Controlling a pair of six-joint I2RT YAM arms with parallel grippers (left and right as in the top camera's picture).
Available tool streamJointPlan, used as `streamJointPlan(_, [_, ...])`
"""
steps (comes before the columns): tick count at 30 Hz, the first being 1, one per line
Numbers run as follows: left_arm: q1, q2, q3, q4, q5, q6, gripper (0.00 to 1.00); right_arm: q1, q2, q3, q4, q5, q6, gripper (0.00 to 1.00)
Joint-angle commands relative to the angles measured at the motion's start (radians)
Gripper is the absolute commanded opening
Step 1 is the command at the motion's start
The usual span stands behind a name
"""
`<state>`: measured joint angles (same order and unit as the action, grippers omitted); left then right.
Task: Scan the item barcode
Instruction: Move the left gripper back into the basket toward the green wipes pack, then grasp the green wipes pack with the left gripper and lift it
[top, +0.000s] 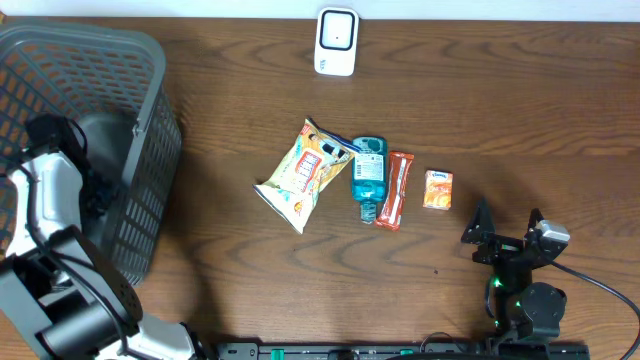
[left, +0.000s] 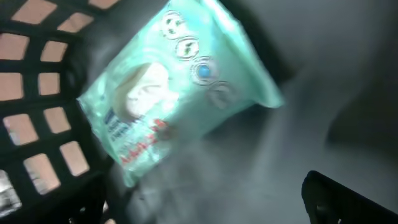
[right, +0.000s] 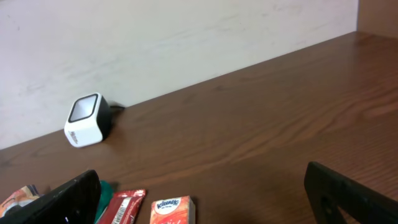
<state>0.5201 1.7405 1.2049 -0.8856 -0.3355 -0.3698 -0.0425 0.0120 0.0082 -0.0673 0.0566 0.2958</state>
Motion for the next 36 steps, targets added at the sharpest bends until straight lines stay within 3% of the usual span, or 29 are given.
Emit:
streamJointPlan(1, [0.005,0.011,-0.024,0.002,-0.138,0.026,0.98,0.003,-0.005,-0.003,-0.003,0.001,0.003,0.99])
streamJointPlan(14, [0.047,0.071,-0.025,0.080,-0.118,0.037,0.98,0.003,-0.005,-0.003,-0.003,0.001,0.003,0.99])
streamJointPlan(18, [0.047,0.107,-0.025,0.079,-0.052,0.037,1.00,0.003,-0.005,-0.003,-0.003,0.001,0.003,0.99])
streamJointPlan(20, [0.047,0.126,-0.025,0.074,-0.028,0.037,0.84,0.003,-0.005,-0.003,-0.003,0.001,0.003,0.99])
streamJointPlan(23, [0.047,0.140,-0.026,0.063,-0.016,0.037,0.50,0.003,-0.005,-0.003,-0.003,0.001,0.003,0.99])
streamJointPlan(28, [0.047,0.143,-0.026,0.056,-0.016,0.037,0.31,0.003,-0.005,-0.003,-0.003,0.001,0.003,0.99])
streamJointPlan(29, [0.047,0.143,-0.026,0.055,-0.016,0.037,0.25,0.003,-0.005,-0.003,-0.003,0.001,0.003,0.99])
streamJointPlan(30, [0.047,0.143,-0.026,0.053,-0.016,0.036,0.12,0.003,-0.005,-0.003,-0.002,0.001,0.003,0.99])
streamJointPlan(31, [0.047,0.143,-0.026,0.053,-0.016,0.036,0.08,0.003,-0.005,-0.003,-0.002,0.001,0.003,0.99])
streamJointPlan(36, [0.046,0.133,-0.023,0.053,-0.009,0.011,0.07,0.003,-0.005,-0.003,-0.003,0.000,0.003,0.99])
